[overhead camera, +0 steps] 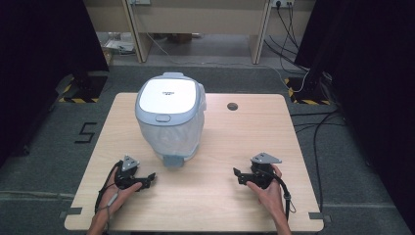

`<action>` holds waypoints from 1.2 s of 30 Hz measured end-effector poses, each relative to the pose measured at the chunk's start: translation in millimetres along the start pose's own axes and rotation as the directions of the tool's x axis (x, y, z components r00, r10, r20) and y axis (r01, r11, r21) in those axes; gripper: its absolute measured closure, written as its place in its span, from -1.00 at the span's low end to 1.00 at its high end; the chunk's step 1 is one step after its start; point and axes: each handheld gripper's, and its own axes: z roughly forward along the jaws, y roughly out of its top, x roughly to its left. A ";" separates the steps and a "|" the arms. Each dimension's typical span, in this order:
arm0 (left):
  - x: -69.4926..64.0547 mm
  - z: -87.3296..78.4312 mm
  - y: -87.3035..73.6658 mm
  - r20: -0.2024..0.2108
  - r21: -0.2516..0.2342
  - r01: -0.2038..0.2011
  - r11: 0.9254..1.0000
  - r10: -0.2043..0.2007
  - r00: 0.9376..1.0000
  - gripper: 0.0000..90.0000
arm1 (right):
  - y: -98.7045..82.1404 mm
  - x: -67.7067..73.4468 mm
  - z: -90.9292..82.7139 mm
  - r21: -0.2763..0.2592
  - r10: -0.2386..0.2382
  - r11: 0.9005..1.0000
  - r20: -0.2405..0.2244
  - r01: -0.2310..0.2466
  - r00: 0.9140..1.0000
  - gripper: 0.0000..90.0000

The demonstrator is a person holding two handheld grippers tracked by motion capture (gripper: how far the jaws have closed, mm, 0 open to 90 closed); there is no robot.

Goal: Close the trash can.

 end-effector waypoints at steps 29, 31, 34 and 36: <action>0.0 0.0 0.0 0.000 0.000 0.000 1.000 0.000 1.000 -0.67 | -24.6 -3.1 -10.0 0.073 0.004 0.997 0.058 -0.009 0.998 -0.63; 0.0 0.0 0.0 0.000 0.000 0.000 1.000 0.000 1.000 -0.67 | -27.5 -3.3 -10.2 0.084 0.003 0.996 0.062 -0.008 0.998 -0.63; 0.0 0.0 0.0 0.000 0.000 0.000 1.000 0.000 1.000 -0.67 | -29.3 -2.9 -11.8 0.087 0.004 0.996 0.061 -0.009 0.998 -0.63; 0.0 0.0 0.0 0.000 0.000 0.000 1.000 0.000 1.000 -0.67 | -29.8 -2.8 -12.6 0.090 0.001 0.996 0.058 -0.006 0.998 -0.64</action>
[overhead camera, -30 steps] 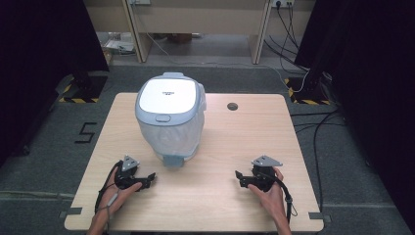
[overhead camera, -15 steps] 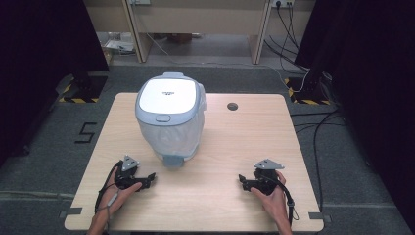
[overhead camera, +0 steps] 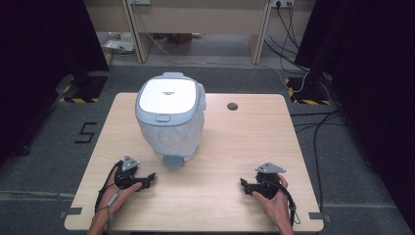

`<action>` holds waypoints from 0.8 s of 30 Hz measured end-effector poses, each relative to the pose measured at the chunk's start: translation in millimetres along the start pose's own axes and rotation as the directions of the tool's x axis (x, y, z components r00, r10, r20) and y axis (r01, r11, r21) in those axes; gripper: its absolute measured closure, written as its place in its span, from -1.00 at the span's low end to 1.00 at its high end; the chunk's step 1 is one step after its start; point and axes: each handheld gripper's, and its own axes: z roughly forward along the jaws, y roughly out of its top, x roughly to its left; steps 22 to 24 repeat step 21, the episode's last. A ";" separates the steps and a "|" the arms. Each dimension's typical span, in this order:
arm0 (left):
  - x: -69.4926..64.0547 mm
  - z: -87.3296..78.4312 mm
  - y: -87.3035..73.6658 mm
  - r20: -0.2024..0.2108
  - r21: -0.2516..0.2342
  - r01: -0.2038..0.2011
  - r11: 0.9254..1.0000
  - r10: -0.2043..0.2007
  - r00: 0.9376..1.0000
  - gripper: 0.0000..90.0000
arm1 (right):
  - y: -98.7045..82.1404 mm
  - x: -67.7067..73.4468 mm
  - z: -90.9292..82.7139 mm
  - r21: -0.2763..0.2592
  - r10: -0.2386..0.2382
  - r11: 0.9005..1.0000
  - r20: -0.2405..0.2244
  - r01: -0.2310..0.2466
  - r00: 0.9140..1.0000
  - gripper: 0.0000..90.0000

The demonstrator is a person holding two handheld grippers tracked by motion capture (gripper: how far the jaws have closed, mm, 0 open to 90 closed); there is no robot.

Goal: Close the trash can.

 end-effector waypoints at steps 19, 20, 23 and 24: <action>0.0 0.0 0.0 0.000 0.000 0.000 1.000 0.000 1.000 -0.67 | -0.4 3.3 0.3 0.016 -0.040 0.999 0.008 0.040 0.999 -0.67; 0.0 0.0 0.0 0.000 0.000 0.000 1.000 0.000 1.000 -0.67 | -0.4 3.3 0.3 0.016 -0.040 0.999 0.008 0.040 0.999 -0.67; 0.0 0.0 0.0 0.000 0.000 0.000 1.000 0.000 1.000 -0.67 | -0.4 3.3 0.3 0.016 -0.040 0.999 0.008 0.040 0.999 -0.68; 0.0 0.0 0.0 0.000 0.000 0.000 1.000 0.000 1.000 -0.67 | -0.4 3.3 0.3 0.016 -0.040 0.999 0.008 0.040 0.999 -0.68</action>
